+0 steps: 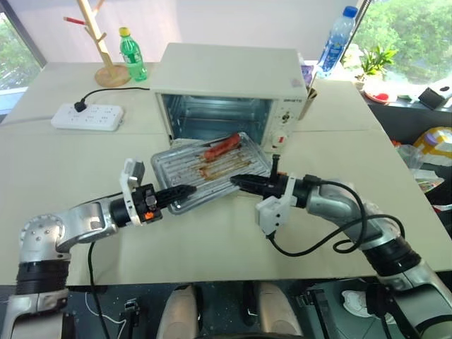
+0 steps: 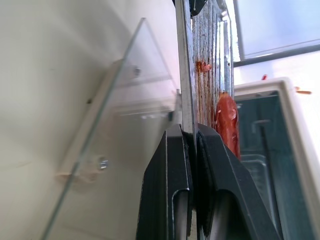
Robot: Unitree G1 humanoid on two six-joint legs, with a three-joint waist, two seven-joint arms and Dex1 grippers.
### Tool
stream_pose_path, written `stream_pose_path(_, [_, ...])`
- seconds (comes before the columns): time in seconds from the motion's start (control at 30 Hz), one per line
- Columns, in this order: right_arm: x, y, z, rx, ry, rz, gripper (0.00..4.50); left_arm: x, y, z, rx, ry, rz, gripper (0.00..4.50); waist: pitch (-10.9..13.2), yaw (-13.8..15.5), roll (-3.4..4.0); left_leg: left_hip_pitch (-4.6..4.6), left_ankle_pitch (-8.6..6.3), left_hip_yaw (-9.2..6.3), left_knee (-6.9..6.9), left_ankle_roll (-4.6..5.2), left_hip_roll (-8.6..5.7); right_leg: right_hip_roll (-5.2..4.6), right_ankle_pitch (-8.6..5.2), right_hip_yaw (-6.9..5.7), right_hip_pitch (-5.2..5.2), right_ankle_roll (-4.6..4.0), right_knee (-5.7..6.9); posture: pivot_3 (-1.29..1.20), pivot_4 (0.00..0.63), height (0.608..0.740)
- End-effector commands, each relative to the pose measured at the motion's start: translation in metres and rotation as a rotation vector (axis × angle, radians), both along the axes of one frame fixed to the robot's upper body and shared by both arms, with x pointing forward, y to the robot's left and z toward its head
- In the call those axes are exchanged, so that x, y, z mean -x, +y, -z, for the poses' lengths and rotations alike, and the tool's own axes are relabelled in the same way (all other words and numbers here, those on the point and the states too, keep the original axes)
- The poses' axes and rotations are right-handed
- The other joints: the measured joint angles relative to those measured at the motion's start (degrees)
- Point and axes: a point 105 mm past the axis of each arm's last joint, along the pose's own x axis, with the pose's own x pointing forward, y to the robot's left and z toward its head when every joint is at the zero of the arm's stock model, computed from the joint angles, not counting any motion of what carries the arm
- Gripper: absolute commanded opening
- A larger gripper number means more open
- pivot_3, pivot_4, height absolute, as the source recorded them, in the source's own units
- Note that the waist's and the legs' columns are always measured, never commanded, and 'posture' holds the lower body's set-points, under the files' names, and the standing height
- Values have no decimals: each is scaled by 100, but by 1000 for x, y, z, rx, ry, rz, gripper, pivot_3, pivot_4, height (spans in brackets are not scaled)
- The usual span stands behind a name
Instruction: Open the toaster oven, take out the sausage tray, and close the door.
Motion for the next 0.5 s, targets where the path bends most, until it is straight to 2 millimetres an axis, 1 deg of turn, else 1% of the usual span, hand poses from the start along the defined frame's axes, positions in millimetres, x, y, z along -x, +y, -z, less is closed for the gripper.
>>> stream_pose_path(0.03, [5, 2, -19, -32, -48, -23, 767, 6, -3, 0, -35, -18, 22, 0, 0, 1, 0, 0, -1, 0, 0, 2, 0, 1, 0, 0, 0, 0, 0, 0, 150, 722])
stream_pose_path(0.07, [6, 2, -19, -31, -47, -23, 1156, 5, -3, 0, -27, -13, 12, 0, 0, 2, 0, 0, -2, -1, 0, 4, 0, 2, 0, 0, 0, 0, 0, 0, 150, 722])
stream_pose_path(0.17, [9, 0, -20, -22, -38, -26, 2692, 1, 1, 2, -3, 0, -20, 0, 0, 1, 1, 2, -5, 0, 0, 9, 0, 1, 0, 0, 3, 0, -2, 0, 150, 722])
stream_pose_path(0.27, [12, -8, -18, 1, -43, -14, 2692, 3, 2, 4, 4, 6, -33, 0, 0, 14, 0, 1, -4, -2, 0, 8, 0, 2, -1, -1, 3, 0, -3, 0, 150, 722])
stream_pose_path(0.4, [16, -25, -21, 10, 19, 25, 2692, 8, 5, 5, 15, -5, -51, 0, 0, 11, 0, 0, -9, 1, 0, 16, 0, 0, -1, 0, 4, 0, -9, 0, 150, 722])
stream_pose_path(0.43, [17, -31, -24, 4, 51, 41, 2692, 9, 6, 4, 13, -9, -57, 0, 0, 10, 0, 0, -11, 0, 0, 19, 0, 0, -1, 0, 4, -1, -9, 0, 150, 722])
stream_pose_path(0.5, [16, -54, -19, 17, 215, 112, 2692, 14, 12, 0, 4, -35, -69, 0, 0, 15, 1, 0, -14, 0, 0, 25, 1, 0, -9, 0, 4, -16, -10, 0, 150, 722])
